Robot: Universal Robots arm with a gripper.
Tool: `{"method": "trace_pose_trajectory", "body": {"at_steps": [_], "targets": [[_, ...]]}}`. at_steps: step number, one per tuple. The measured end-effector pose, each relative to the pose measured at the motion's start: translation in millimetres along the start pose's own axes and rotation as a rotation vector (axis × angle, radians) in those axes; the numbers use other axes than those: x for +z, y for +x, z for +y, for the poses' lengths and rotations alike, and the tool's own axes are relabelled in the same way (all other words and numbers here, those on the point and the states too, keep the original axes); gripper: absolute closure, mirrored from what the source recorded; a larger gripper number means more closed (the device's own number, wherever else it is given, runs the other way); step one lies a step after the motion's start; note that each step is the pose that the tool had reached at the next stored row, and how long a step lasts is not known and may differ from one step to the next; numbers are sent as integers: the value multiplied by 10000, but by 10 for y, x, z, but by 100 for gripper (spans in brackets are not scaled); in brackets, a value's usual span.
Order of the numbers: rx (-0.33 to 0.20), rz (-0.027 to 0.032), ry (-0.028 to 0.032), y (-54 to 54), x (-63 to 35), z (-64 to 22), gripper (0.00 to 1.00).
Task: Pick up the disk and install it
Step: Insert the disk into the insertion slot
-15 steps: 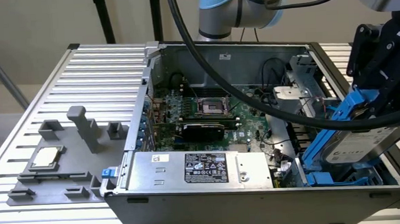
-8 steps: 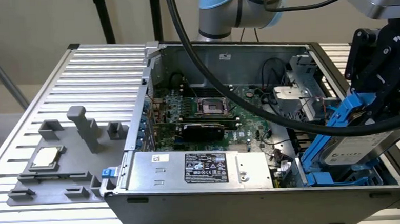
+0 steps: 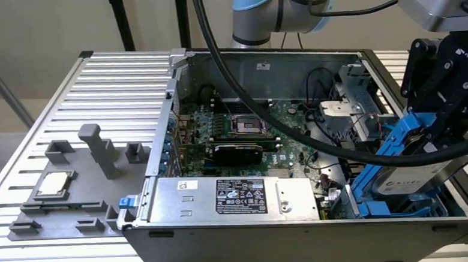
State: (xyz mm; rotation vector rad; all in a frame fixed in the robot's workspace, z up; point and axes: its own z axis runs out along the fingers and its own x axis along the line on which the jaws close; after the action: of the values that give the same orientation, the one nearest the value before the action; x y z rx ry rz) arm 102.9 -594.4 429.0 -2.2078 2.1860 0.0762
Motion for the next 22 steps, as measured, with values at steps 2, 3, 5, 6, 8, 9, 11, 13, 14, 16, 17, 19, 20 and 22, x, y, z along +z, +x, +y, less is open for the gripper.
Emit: {"method": "trace_pose_trajectory", "body": {"at_steps": [2, 3, 5, 6, 8, 9, 11, 13, 14, 16, 17, 19, 20, 22], "targets": [[-1, -17, 0, 0, 15, -1, 67], [-1, -25, 0, -1, 23, -1, 67], [-1, -45, 1, -4, 37, -1, 67], [-2, -57, 0, -5, 45, -1, 67], [-1, -77, 1, -8, 61, -1, 67], [-1, -85, 1, -9, 68, -1, 67], [-1, -103, 1, -11, 83, -2, 67], [-1, -121, 1, -13, 99, -2, 67], [-2, -131, 1, -14, 108, -3, 67], [-2, -152, 2, -15, 124, -4, 67], [-2, -164, 2, -16, 133, -5, 67], [-2, -193, 2, -15, 153, -5, 67], [-3, -211, 2, -15, 164, -6, 67], [-3, -246, 2, -14, 185, -7, 67]]}}
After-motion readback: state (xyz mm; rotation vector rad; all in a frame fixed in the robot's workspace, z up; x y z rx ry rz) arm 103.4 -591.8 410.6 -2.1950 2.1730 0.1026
